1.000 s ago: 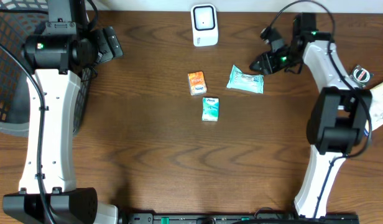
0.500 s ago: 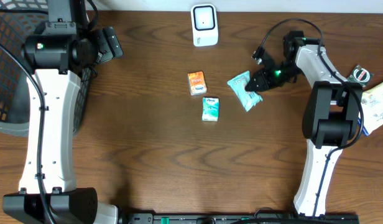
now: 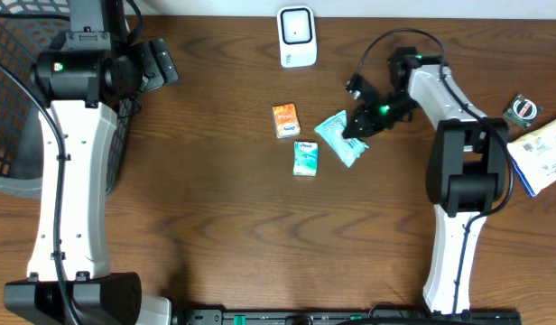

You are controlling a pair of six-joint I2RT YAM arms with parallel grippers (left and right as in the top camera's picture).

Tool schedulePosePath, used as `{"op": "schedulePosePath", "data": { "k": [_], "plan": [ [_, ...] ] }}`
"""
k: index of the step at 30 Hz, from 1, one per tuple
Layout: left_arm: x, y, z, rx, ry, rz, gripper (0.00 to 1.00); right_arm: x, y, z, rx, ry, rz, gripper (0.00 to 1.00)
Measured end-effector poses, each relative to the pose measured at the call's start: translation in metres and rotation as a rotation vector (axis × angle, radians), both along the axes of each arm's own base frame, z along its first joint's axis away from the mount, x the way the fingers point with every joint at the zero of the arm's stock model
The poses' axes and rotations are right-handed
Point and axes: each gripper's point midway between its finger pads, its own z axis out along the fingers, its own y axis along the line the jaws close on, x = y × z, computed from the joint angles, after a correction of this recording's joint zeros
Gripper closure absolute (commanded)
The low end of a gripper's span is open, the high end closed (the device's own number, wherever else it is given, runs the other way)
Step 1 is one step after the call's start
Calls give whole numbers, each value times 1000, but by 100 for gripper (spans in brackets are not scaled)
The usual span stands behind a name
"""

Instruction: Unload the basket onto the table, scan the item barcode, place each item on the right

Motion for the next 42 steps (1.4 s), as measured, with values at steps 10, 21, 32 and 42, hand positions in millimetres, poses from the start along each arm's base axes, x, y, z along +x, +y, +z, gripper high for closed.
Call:
{"op": "schedulePosePath", "data": {
  "k": [10,21,32,42],
  "plan": [
    [0,0,0,0,0,0,2,14,52,7,62,-11,-61,99],
    [0,0,0,0,0,0,2,50,63,87,166,-179,-93,99],
    [0,0,0,0,0,0,3,49,44,107,-46,-234,-164,46],
    [0,0,0,0,0,0,2,21,70,42,-179,-90,-113,45]
  ]
}}
